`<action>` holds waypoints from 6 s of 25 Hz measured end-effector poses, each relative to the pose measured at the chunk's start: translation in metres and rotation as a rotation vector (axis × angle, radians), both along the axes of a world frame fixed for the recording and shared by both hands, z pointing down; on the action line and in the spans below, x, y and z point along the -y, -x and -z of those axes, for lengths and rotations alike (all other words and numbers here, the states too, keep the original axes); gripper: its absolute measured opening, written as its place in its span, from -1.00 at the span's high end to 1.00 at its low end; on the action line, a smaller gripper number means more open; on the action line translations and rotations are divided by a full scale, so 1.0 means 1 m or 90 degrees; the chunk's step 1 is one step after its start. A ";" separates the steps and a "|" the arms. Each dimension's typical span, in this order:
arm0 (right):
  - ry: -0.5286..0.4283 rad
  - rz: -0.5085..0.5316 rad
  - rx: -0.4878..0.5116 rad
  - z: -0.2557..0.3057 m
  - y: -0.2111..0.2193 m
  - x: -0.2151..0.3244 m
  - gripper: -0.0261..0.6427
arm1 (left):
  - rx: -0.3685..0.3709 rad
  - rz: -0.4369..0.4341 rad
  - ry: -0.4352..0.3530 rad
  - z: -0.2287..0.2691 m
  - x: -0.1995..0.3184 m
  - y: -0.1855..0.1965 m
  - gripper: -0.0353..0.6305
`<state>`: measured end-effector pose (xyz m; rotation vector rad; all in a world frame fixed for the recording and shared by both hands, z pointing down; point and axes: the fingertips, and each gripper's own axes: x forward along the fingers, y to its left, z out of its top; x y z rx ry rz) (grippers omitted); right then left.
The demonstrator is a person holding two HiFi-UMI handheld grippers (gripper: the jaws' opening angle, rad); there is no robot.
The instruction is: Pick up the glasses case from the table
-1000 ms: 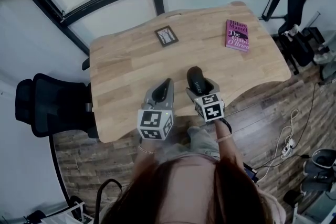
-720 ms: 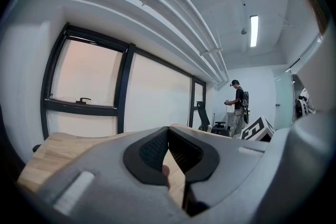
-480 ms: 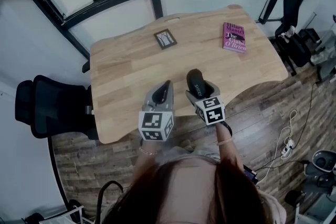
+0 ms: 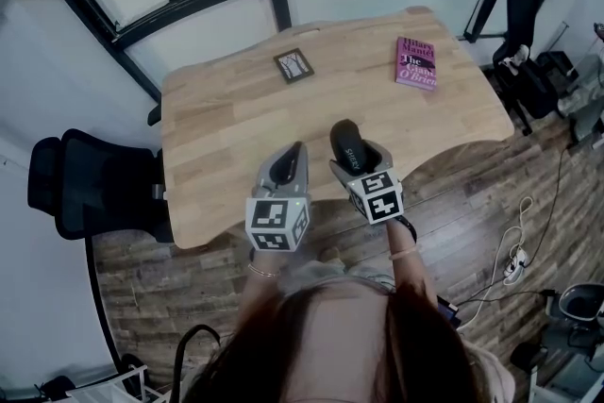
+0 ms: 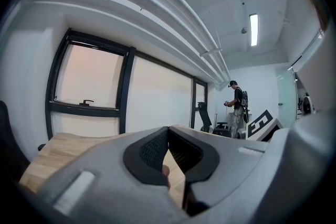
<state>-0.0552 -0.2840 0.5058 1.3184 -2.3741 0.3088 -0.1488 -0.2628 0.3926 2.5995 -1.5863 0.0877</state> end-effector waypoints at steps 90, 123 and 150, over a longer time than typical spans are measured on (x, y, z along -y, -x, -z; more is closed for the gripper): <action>-0.203 0.037 0.069 0.097 -0.112 -0.256 -0.16 | 0.039 0.053 -0.031 0.009 -0.264 -0.125 0.87; -0.228 -0.010 0.044 0.129 -0.094 -0.267 -0.16 | 0.030 0.043 -0.027 0.023 -0.268 -0.082 0.87; -0.226 -0.052 0.033 0.131 -0.070 -0.280 -0.16 | 0.038 0.006 -0.019 0.024 -0.282 -0.048 0.87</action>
